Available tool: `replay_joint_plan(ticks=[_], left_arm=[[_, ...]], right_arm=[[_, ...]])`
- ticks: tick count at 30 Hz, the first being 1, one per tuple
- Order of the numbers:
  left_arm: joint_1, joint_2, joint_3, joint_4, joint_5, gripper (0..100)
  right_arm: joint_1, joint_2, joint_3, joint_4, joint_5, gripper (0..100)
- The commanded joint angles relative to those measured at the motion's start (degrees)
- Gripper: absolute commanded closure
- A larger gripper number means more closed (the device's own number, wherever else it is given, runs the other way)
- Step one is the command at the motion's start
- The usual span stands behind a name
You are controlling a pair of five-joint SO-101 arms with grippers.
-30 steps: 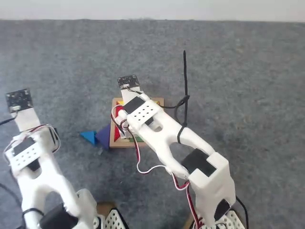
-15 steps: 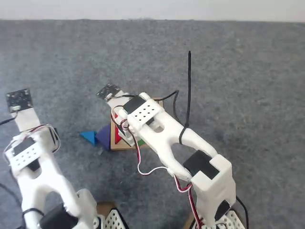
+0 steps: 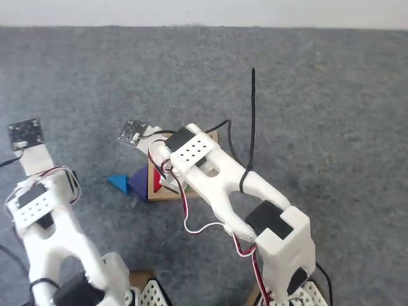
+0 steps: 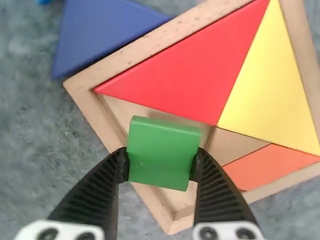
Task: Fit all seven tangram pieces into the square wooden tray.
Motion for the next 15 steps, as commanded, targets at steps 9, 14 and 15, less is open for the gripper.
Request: replay_joint_plan(ticks=[9,14,15], left_arm=[[0.53,-0.18,-1.71,0.53,-0.62,82],[0.53,-0.26,-1.71,0.53,-0.62,82],[0.53,-0.26,-1.71,0.53,-0.62,82]], right_arm=[[1.63,-3.65,-1.23,-0.92,7.91,89.8],[2.24,-3.65,-1.14,-2.42,7.82,76.4],[2.07,-3.65,-1.14,-2.33,8.09,75.3]])
